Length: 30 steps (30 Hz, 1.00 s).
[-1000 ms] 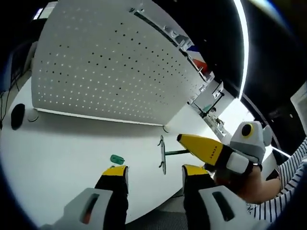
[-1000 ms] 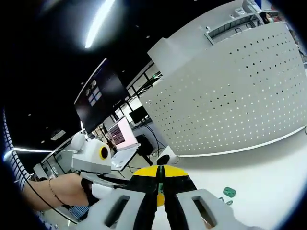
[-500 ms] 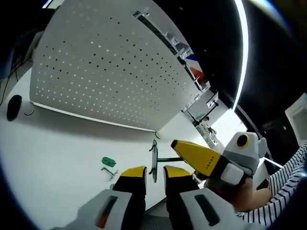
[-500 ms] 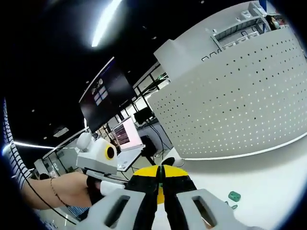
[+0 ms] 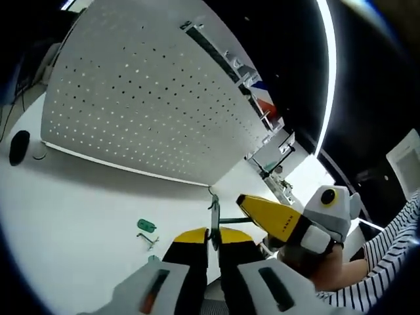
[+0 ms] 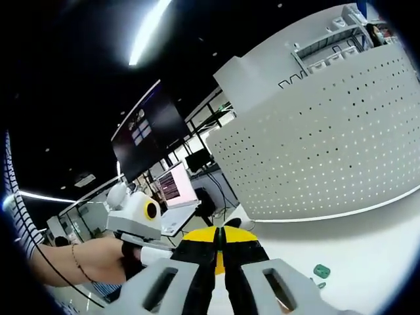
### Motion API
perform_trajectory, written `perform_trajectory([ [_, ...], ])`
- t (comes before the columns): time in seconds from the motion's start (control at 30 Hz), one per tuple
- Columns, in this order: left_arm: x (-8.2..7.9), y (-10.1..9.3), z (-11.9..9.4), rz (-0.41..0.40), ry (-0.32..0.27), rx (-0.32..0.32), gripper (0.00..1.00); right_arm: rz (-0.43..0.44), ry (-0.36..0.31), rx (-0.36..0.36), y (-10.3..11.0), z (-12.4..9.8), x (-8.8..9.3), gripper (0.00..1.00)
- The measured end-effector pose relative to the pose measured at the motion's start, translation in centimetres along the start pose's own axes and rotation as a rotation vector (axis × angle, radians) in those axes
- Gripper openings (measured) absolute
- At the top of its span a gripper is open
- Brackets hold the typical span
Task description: Insert the hook assembly into the mounting plate slot until the hook locks in place.
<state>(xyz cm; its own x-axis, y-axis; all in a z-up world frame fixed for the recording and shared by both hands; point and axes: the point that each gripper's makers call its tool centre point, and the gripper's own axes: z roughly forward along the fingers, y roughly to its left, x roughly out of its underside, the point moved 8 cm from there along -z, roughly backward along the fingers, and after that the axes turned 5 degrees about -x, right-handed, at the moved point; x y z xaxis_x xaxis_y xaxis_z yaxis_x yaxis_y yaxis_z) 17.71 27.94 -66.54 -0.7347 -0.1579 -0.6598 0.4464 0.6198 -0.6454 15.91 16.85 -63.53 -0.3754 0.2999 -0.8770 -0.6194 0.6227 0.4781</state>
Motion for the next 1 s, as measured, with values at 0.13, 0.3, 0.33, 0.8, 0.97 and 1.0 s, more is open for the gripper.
perform_trajectory([
  [0.13, 0.0, -0.1, 0.0, 0.010, -0.006, 0.000, 0.02, -0.016, -0.003, -0.011, 0.6, 0.0, -0.1, 0.00],
  [0.3, -0.1, -0.3, -0.2, 0.020, -0.009, -0.006, 0.01, -0.023, -0.003, -0.008, 0.6, -0.1, -0.2, 0.00],
  [0.33, -0.1, -0.3, -0.2, 0.016, -0.006, -0.007, 0.01, -0.022, -0.003, -0.007, 0.6, -0.1, -0.2, 0.00],
  [0.8, -1.4, -0.1, -0.9, 0.182, -0.126, -0.056, 0.01, 0.136, 0.047, -0.028, -0.3, -1.2, -2.3, 0.13],
  [0.97, -1.6, -0.3, -1.0, 0.266, -0.126, -0.102, 0.01, 0.158, 0.073, -0.030, -0.1, -1.1, -1.7, 0.16],
  [1.0, -1.7, -0.3, -1.0, 0.281, -0.124, -0.105, 0.01, 0.154, 0.068, -0.031, 0.1, -1.1, -1.6, 0.16],
])
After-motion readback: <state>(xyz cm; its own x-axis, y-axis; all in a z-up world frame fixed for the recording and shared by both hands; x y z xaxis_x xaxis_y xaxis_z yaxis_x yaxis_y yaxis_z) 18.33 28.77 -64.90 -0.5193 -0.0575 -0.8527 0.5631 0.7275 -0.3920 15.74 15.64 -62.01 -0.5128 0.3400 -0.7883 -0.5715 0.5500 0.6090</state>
